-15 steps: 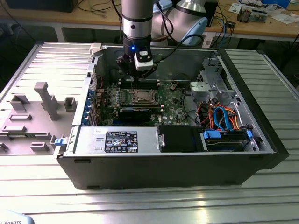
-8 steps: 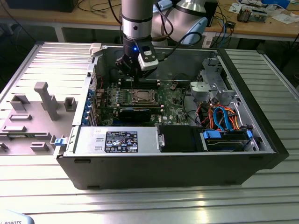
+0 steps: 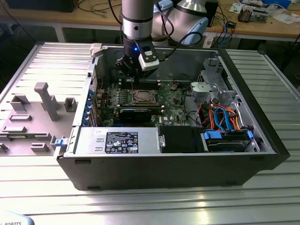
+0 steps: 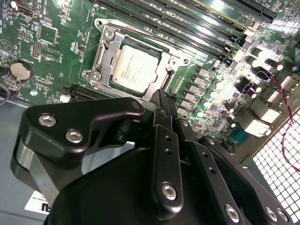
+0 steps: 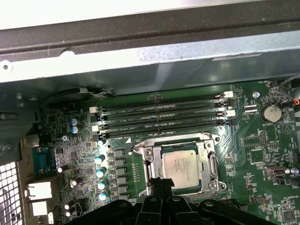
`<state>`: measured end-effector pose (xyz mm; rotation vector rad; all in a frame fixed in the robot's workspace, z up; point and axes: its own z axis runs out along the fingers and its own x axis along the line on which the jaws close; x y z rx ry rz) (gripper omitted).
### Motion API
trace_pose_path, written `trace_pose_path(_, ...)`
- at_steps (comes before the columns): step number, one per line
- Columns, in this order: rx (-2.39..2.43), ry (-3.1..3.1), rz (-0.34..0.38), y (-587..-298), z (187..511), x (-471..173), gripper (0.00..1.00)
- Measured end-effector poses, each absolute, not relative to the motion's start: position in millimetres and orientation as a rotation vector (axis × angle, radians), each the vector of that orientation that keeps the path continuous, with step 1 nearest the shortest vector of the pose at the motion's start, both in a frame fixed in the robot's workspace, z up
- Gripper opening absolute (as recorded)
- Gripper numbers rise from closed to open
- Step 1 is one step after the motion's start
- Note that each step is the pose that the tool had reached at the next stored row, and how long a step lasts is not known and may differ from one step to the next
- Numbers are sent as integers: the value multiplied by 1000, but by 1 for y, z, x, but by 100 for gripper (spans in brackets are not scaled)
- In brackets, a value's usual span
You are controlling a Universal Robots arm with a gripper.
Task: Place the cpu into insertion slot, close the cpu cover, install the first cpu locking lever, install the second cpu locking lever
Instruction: 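Install the first cpu locking lever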
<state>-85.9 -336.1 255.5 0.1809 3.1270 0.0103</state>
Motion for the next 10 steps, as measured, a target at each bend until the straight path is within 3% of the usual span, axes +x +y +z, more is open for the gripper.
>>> trace_pose_path(10, 35, 3132, 12, -336, 254, -89, 11)
